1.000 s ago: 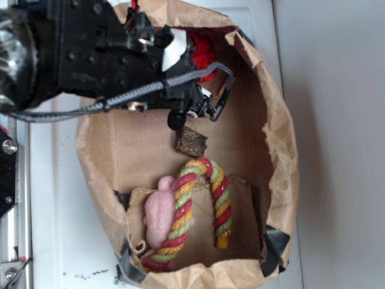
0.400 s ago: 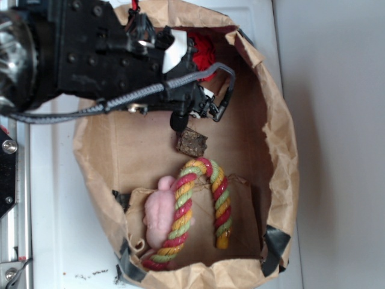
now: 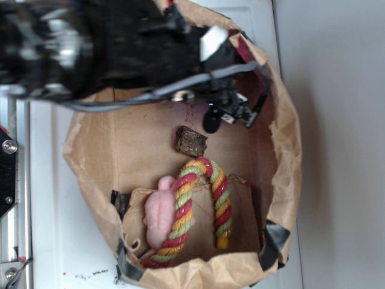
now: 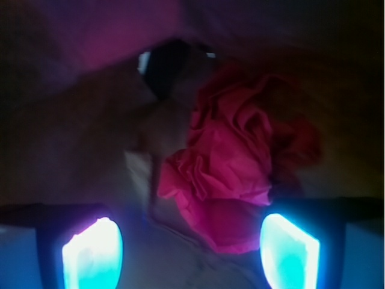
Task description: Grab the red paper.
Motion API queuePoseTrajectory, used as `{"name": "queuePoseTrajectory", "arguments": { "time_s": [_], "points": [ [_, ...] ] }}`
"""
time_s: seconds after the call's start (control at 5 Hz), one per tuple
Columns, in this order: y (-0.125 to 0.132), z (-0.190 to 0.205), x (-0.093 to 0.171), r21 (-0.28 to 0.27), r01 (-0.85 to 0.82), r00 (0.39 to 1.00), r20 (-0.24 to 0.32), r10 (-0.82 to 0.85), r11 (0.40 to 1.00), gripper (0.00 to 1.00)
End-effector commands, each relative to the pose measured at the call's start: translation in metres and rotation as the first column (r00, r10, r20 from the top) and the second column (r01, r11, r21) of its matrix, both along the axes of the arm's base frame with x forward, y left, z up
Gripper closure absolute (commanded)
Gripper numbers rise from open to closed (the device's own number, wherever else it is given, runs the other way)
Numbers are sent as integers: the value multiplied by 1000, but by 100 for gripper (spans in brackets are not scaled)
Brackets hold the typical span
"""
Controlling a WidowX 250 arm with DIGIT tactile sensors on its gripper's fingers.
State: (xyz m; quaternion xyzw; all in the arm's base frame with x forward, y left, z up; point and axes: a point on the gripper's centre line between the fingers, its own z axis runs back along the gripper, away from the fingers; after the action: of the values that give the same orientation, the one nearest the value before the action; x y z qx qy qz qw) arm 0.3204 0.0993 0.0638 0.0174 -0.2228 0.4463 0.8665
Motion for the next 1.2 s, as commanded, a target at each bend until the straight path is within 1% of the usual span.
{"name": "queuePoseTrajectory", "arguments": {
  "time_s": [0.0, 0.2, 0.4, 0.6, 0.8, 1.0],
  "points": [
    [22, 19, 18, 41, 1, 999, 54, -3, 999, 0],
    [24, 13, 7, 74, -5, 999, 34, 3, 997, 0],
    [44, 12, 18, 95, -4, 1000, 23, 2, 995, 0],
    [44, 14, 13, 100, -8, 1000, 21, 6, 995, 0],
    [47, 15, 18, 94, -22, 1000, 23, 20, 995, 0],
    [58, 12, 30, 102, -39, 999, 16, 37, 994, 0]
  ]
}}
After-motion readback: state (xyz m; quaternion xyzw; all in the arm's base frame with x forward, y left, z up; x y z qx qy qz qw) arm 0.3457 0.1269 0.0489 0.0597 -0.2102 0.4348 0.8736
